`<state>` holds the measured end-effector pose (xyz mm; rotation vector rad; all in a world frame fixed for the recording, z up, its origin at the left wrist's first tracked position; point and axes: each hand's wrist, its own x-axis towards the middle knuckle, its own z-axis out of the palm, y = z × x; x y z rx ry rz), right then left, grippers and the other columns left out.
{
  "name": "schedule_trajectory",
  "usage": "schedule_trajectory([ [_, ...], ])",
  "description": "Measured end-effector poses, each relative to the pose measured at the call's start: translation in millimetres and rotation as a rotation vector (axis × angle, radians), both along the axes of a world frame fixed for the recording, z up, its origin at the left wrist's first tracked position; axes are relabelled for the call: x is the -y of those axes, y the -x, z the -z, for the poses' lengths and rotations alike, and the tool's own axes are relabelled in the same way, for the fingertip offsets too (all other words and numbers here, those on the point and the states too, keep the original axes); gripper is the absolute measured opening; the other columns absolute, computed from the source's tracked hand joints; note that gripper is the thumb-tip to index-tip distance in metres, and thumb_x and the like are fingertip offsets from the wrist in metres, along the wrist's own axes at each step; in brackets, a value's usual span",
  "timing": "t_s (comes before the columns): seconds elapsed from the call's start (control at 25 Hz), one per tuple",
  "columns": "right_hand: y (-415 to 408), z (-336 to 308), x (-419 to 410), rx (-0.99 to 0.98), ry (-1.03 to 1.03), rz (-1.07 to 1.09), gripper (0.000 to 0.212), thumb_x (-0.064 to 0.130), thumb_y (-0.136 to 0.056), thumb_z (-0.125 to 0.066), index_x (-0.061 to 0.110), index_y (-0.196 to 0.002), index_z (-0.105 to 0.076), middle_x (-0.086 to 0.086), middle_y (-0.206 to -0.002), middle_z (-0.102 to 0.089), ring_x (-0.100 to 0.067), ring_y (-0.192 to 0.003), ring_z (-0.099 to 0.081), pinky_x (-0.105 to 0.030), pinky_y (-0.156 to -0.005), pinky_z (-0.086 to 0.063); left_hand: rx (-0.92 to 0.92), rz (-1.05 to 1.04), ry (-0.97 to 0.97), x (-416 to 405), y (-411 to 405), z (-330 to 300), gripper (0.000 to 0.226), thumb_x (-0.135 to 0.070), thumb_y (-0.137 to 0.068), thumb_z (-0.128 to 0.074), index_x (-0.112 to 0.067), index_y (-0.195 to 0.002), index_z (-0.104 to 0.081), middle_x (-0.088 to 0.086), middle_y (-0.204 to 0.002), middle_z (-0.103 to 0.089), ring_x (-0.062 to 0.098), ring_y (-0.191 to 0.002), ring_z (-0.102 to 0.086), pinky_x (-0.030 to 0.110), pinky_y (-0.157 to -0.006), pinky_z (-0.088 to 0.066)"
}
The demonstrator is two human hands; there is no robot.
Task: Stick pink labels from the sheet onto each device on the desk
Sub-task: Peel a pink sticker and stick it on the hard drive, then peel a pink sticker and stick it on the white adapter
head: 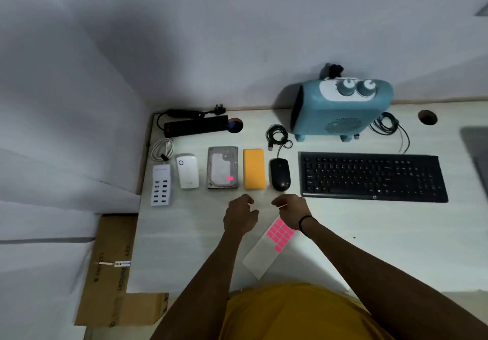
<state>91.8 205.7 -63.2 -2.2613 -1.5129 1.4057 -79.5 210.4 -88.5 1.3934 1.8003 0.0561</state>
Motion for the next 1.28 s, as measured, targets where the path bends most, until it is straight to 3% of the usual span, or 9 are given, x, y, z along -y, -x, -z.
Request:
schedule_trajectory([
  [0.12, -14, 8, 36, 0.086, 0.015, -0.129, 0.042, -0.008, -0.087, -0.048, 0.015, -0.111, -0.074, -0.007, -0.12, -0.069, -0.022, -0.109, -0.066, -0.026, -0.093, -0.053, -0.09, 0.119, 0.074, 27, -14, 13, 0.038, -0.034, -0.086, -0.073, -0.022, -0.12, -0.062, 0.004, -0.119, -0.067, 0.023, -0.107, -0.066, 0.035, -0.084, -0.056],
  [0.32, -17, 20, 72, 0.156, 0.124, -0.441, 0.042, 0.013, -0.094, -0.056, 0.022, -0.135, -0.059, -0.004, -0.14, -0.056, -0.027, -0.128, -0.053, -0.04, -0.105, -0.046, -0.193, 0.197, 0.144, 54, -23, 22, 0.044, -0.038, -0.085, -0.073, -0.019, -0.121, -0.058, 0.008, -0.121, -0.06, 0.028, -0.111, -0.061, 0.035, -0.084, -0.05],
  [0.52, -15, 25, 77, 0.23, 0.096, -0.494, 0.049, 0.021, -0.091, -0.063, 0.025, -0.138, -0.053, -0.005, -0.139, -0.05, -0.028, -0.126, -0.051, -0.044, -0.099, -0.049, -0.105, 0.063, 0.231, 61, -28, 28, 0.042, -0.037, -0.076, -0.084, -0.016, -0.11, -0.07, 0.006, -0.112, -0.071, 0.024, -0.104, -0.067, 0.037, -0.085, -0.057],
  [0.64, -18, 26, 81, 0.216, 0.081, -0.526, 0.052, 0.025, -0.091, -0.065, 0.025, -0.141, -0.051, -0.005, -0.141, -0.047, -0.028, -0.127, -0.048, -0.042, -0.102, -0.047, -0.016, 0.021, 0.306, 66, -29, 32, 0.037, -0.032, -0.075, -0.087, -0.01, -0.103, -0.077, 0.008, -0.103, -0.076, 0.024, -0.096, -0.072, 0.031, -0.077, -0.056],
  [0.72, -21, 26, 83, 0.126, 0.034, -0.444, 0.049, 0.023, -0.088, -0.069, 0.022, -0.136, -0.057, -0.005, -0.136, -0.054, -0.025, -0.122, -0.053, -0.038, -0.103, -0.047, 0.087, -0.062, 0.363, 70, -30, 32, 0.034, -0.026, -0.081, -0.083, -0.006, -0.107, -0.076, 0.009, -0.105, -0.075, 0.025, -0.099, -0.071, 0.031, -0.079, -0.055],
  [0.88, -28, 17, 83, -0.007, -0.083, -0.185, 0.039, 0.019, -0.074, -0.085, 0.016, -0.112, -0.074, -0.005, -0.103, -0.073, -0.015, -0.086, -0.065, -0.032, -0.091, -0.055, 0.452, -0.368, 0.561, 70, -30, 17, 0.029, -0.022, -0.096, -0.068, -0.011, -0.122, -0.069, 0.008, -0.118, -0.073, 0.028, -0.11, -0.067, 0.042, -0.098, -0.051],
  [0.96, -29, 11, 82, -0.007, -0.11, -0.142, 0.037, 0.021, -0.072, -0.086, 0.015, -0.107, -0.076, -0.005, -0.098, -0.075, -0.014, -0.085, -0.068, -0.027, -0.089, -0.056, 0.565, -0.464, 0.596, 69, -28, 10, 0.024, -0.021, -0.098, -0.065, -0.012, -0.12, -0.067, 0.007, -0.12, -0.072, 0.028, -0.114, -0.065, 0.047, -0.107, -0.048],
  [1.08, -27, 6, 82, 0.002, -0.149, -0.095, 0.034, 0.022, -0.074, -0.085, 0.014, -0.106, -0.077, -0.004, -0.099, -0.076, -0.014, -0.087, -0.068, -0.021, -0.088, -0.053, 0.668, -0.52, 0.604, 67, -28, 2, 0.024, -0.019, -0.1, -0.063, -0.012, -0.123, -0.065, 0.008, -0.121, -0.071, 0.029, -0.115, -0.064, 0.049, -0.109, -0.047],
  [1.28, -24, -3, 82, 0.005, -0.181, -0.02, 0.027, 0.02, -0.08, -0.081, 0.009, -0.104, -0.078, -0.006, -0.101, -0.077, -0.017, -0.091, -0.07, -0.025, -0.092, -0.054, 0.676, -0.441, 0.554, 70, -31, -6, 0.02, -0.021, -0.102, -0.06, -0.014, -0.119, -0.067, 0.003, -0.114, -0.073, 0.023, -0.107, -0.065, 0.041, -0.098, -0.046],
])
